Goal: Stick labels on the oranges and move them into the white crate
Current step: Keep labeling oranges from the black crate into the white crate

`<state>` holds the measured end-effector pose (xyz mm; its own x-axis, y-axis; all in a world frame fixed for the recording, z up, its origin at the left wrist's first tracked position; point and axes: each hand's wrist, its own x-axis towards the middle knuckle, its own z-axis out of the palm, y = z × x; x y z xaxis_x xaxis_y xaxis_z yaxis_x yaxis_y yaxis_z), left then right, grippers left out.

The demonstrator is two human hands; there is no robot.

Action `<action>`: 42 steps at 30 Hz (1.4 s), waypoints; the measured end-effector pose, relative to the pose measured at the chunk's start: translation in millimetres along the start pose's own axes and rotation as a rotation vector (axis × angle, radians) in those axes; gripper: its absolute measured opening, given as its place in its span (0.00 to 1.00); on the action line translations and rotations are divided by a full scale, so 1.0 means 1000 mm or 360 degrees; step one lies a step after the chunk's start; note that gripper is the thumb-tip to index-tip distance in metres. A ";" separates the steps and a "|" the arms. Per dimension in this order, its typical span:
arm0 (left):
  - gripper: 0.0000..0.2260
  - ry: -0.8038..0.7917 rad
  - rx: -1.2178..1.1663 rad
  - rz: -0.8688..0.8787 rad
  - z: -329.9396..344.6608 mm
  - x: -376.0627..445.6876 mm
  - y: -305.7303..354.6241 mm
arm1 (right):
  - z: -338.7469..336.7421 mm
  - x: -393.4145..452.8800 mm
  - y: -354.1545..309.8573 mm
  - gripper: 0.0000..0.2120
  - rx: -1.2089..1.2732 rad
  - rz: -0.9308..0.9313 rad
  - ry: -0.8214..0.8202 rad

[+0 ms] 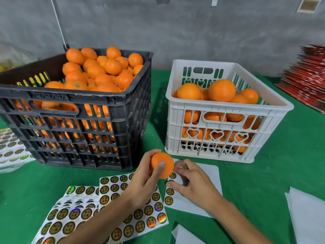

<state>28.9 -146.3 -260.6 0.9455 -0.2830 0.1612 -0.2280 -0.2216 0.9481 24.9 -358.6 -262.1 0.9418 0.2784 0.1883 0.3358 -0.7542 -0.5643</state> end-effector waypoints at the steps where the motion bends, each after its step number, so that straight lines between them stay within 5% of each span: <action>1: 0.24 0.0007 -0.0020 -0.0004 0.000 0.000 -0.001 | 0.001 0.000 0.001 0.27 -0.0019 -0.0022 -0.0018; 8: 0.23 -0.0001 -0.0045 -0.0042 -0.001 0.000 -0.001 | 0.003 -0.003 0.004 0.19 0.0035 -0.0076 0.0056; 16: 0.22 -0.0111 -0.0009 -0.0037 -0.002 -0.001 0.002 | -0.001 0.004 0.005 0.05 0.0620 0.0240 0.0126; 22: 0.28 -0.0221 0.0097 -0.0030 0.000 0.002 -0.003 | -0.010 0.005 -0.009 0.03 0.1171 0.0420 0.0570; 30: 0.27 -0.0207 0.0061 -0.0038 -0.002 0.004 -0.004 | -0.010 0.002 -0.015 0.19 0.1963 0.0343 0.0133; 33: 0.21 -0.0141 -0.0073 -0.0014 -0.002 0.005 0.005 | -0.016 -0.004 -0.021 0.23 0.1675 0.0219 0.0110; 35: 0.18 -0.0073 -0.0213 0.0017 -0.004 0.006 0.016 | -0.021 -0.007 -0.031 0.22 0.1111 0.0078 0.0180; 38: 0.23 0.0018 -0.0397 0.0146 -0.012 0.016 0.054 | -0.039 -0.006 -0.051 0.25 0.0327 -0.0256 0.0545; 42: 0.28 0.0176 -0.0340 0.0439 -0.021 0.055 0.129 | -0.083 0.021 -0.070 0.23 0.0024 -0.0564 0.1115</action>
<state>56.4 -171.1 -123.9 0.8773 -0.1998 0.4364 -0.4352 0.0521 0.8988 22.9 -349.5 -152.3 0.5704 0.0574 0.8193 0.6225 -0.6810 -0.3856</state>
